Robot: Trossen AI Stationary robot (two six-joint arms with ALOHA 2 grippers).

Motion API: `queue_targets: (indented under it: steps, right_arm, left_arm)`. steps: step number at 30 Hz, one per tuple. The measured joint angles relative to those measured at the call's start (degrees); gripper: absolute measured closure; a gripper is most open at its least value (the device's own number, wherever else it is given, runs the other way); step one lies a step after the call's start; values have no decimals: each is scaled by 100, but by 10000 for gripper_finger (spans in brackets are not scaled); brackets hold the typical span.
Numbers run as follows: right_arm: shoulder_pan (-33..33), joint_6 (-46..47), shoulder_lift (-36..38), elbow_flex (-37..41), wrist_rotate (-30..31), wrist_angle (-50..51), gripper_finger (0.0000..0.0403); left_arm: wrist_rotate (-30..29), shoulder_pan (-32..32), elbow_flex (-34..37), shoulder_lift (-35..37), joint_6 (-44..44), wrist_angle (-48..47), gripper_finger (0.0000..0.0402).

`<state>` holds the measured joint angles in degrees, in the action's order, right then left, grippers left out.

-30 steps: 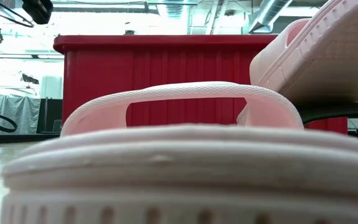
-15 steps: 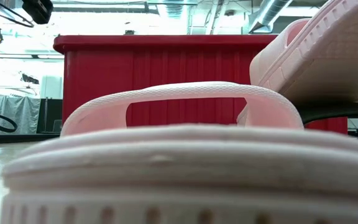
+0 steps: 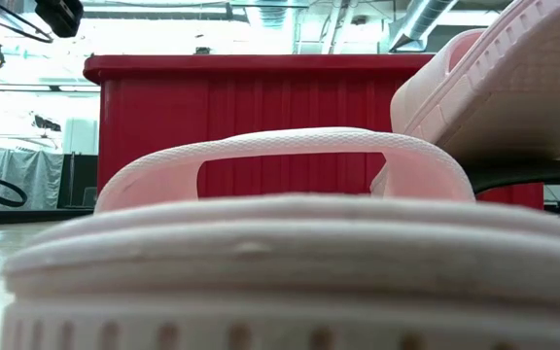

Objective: Pick and place slides into bin
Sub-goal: Put the right pink slide into the red container

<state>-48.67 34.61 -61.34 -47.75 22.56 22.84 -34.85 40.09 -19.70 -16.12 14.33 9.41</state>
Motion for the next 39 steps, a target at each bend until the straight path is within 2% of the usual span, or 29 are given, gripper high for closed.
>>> queue_targets:
  steps: [5,14,21,29,39]
  right_arm:
    - [249,-1,-318,0,-43,-112,237]
    - [741,-9,-905,0,-751,-254,235]
    - [1100,-358,-1243,-155,-898,-238,229]
    - [1419,-662,-1305,-256,-929,-32,228]
    - [1725,-815,-1305,-256,-1268,503,216]
  left_arm:
    - [0,0,0,0,0,-2,241]
    - [-2,0,0,0,-4,-4,241]
    - [-1,0,0,1,-13,-9,241]
    - [-2,0,-2,0,-5,-146,241]
    - [-2,-2,-2,0,33,-240,241]
